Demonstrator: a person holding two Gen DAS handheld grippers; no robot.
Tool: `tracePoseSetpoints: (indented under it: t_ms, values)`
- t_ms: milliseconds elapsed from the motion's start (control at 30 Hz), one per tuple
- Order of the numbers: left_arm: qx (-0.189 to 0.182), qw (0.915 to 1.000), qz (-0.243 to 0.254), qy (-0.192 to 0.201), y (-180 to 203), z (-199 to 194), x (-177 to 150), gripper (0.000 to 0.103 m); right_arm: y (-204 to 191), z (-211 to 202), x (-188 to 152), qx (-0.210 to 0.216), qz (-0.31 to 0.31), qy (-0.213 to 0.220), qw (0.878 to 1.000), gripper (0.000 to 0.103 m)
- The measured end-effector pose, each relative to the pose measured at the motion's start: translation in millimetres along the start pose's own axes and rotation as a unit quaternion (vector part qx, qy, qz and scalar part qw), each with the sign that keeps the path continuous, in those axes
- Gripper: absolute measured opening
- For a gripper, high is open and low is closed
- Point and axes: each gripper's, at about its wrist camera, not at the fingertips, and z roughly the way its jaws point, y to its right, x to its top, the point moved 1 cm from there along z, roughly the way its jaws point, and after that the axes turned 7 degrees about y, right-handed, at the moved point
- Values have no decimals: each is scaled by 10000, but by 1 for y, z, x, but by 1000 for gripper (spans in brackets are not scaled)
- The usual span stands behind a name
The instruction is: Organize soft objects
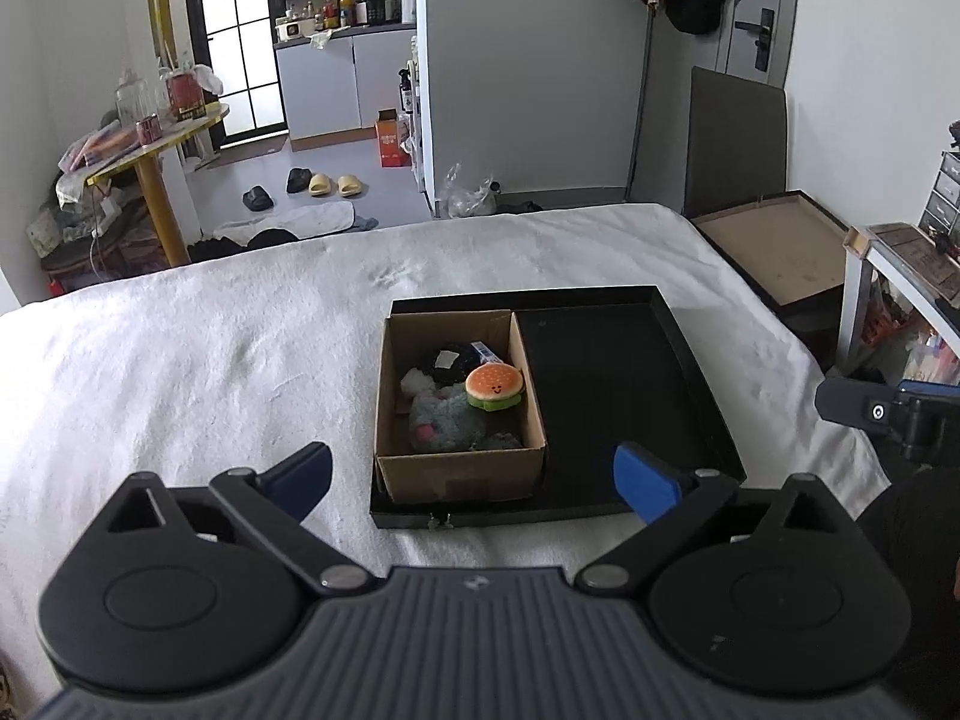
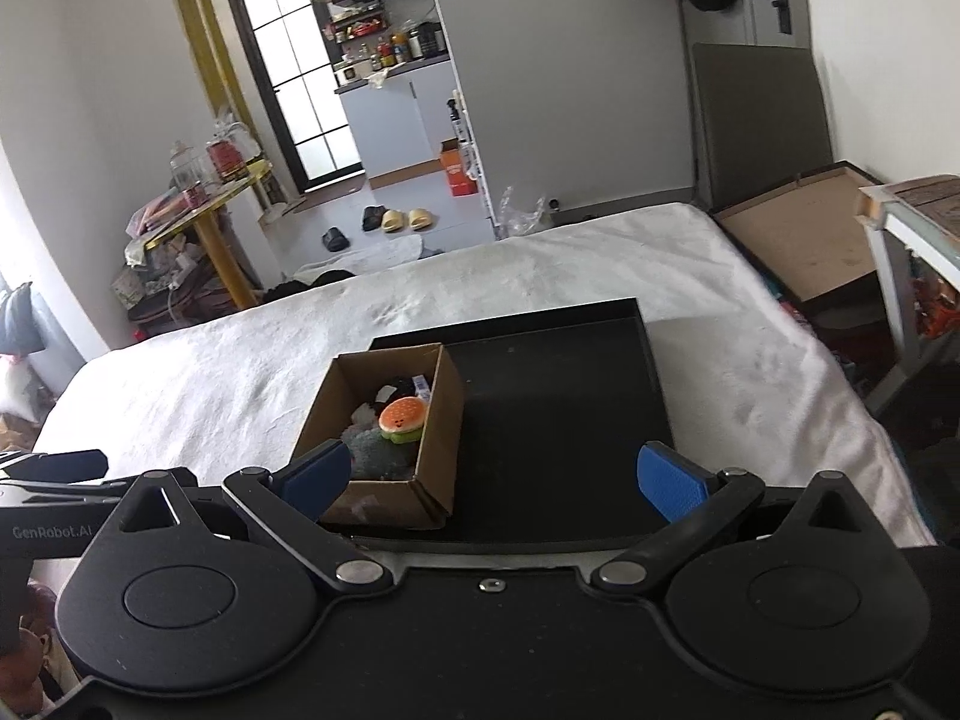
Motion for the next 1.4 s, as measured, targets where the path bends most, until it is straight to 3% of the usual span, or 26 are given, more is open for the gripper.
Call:
tracePoseSetpoints:
  t_ms: [633, 1400]
  values:
    - [46, 9994, -189, 271, -5, -34, 1, 100, -8, -32, 4, -213, -311, 86, 9993, 103]
    - [29, 9996, -164, 223, -2, -37, -5, 100, -12, -38, 0, -17, -367, 40, 9993, 103]
